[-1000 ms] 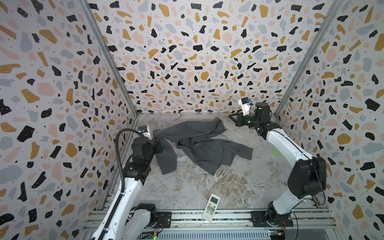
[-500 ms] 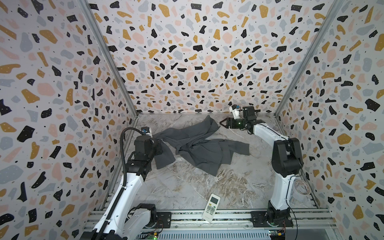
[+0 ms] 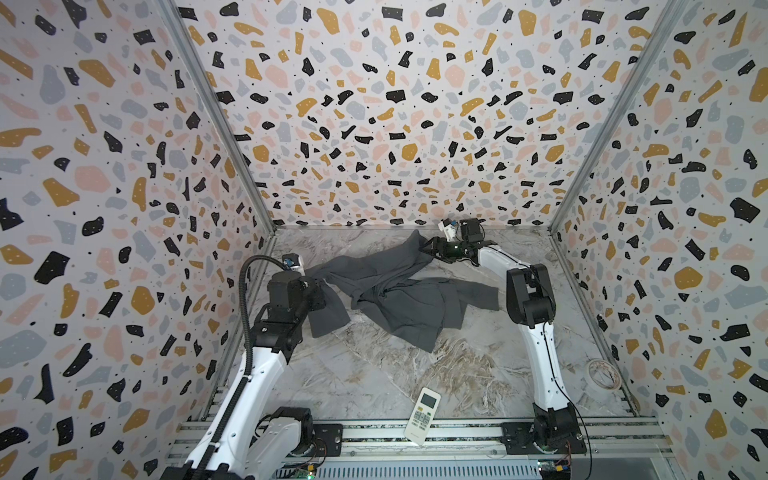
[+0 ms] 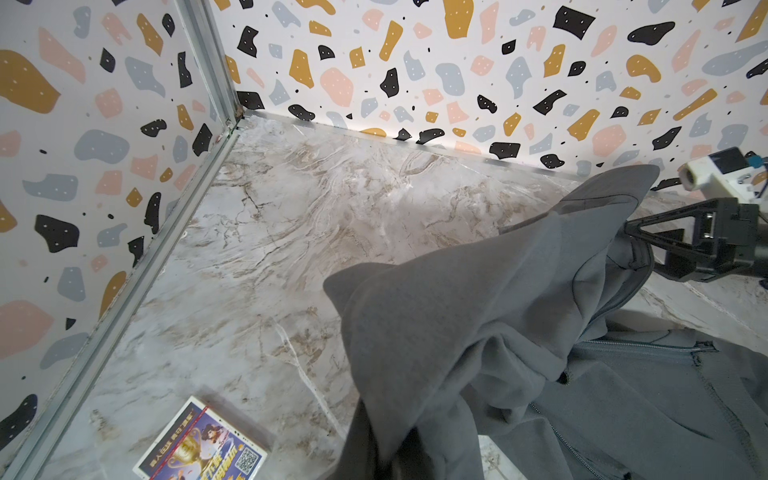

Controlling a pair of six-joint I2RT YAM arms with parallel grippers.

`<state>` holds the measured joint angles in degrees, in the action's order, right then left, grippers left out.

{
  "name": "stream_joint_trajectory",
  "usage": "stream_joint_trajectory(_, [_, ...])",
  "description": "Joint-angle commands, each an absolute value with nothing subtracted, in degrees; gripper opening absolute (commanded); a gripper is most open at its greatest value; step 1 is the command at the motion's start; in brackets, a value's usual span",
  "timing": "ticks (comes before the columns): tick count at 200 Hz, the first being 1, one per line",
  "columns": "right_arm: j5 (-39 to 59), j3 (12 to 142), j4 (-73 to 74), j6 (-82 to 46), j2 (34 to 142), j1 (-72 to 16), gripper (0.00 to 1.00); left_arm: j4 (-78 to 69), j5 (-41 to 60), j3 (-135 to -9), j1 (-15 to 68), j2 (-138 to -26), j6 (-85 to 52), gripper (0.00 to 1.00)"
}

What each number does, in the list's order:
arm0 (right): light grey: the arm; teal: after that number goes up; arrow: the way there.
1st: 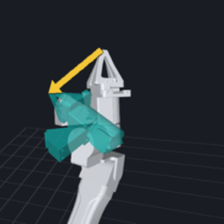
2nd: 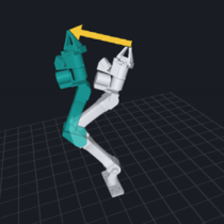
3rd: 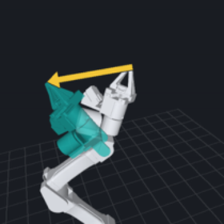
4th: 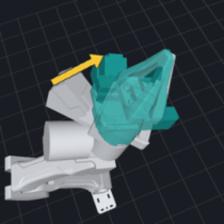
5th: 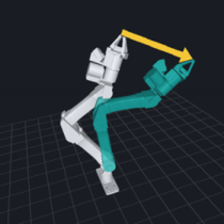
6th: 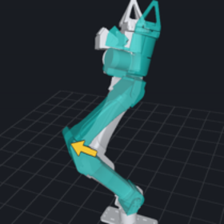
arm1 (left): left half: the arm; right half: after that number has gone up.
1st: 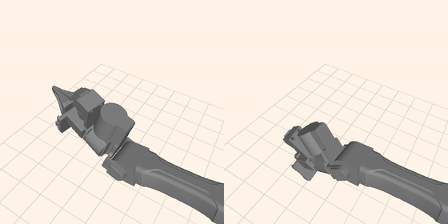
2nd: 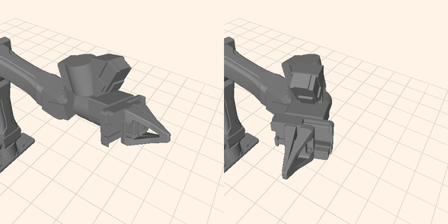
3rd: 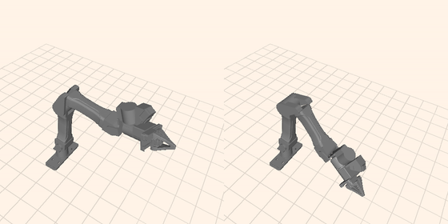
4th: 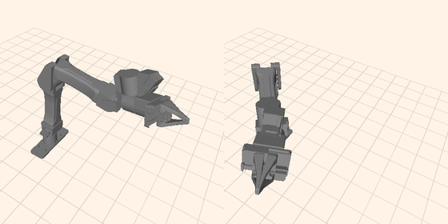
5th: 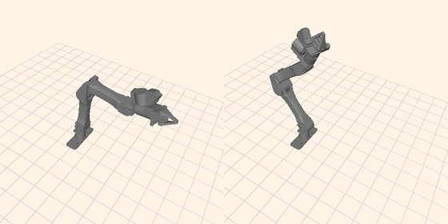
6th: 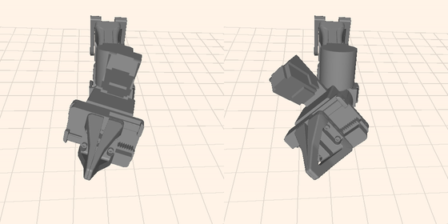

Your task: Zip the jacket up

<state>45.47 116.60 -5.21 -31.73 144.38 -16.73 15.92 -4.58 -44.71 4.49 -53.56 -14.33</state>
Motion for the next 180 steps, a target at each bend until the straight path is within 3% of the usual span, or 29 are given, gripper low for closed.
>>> stream_joint_trajectory(1, [49.7, 121.3, -3.3, -35.9, 146.3, -18.3, 0.78, 15.1, -4.3, -45.3, 4.0, -53.5, -14.3, 0.00])
stream_joint_trajectory(26, [52.7, 121.1, -1.1, -36.9, 145.7, -18.8, 0.63, 14.6, -4.4, -45.7, 4.0, -54.0, -14.5, 0.00])
stream_joint_trajectory(58, [52.3, 118.2, -2.4, -32.6, 139.2, -18.7, 0.18, 14.0, -3.9, -46.2, 4.0, -53.3, -15.8, 0.00])
stream_joint_trajectory(78, [51.3, 114.6, -1.7, -29.0, 132.1, -18.8, 0.00, 11.5, -2.5, -46.7, 4.0, -51.5, -16.6, 0.00])
stream_joint_trajectory(121, [41.8, 108.4, -6.6, -18.3, 113.6, -18.9, 0.00, 12.5, -1.4, -53.9, 4.0, -48.5, -16.9, 0.00])
stream_joint_trajectory(180, [21.3, 103.8, -12.1, -8.1, 89.4, -20.2, 0.00, 11.4, 2.3, -60.0, 4.1, -44.7, -16.1, 0.00])
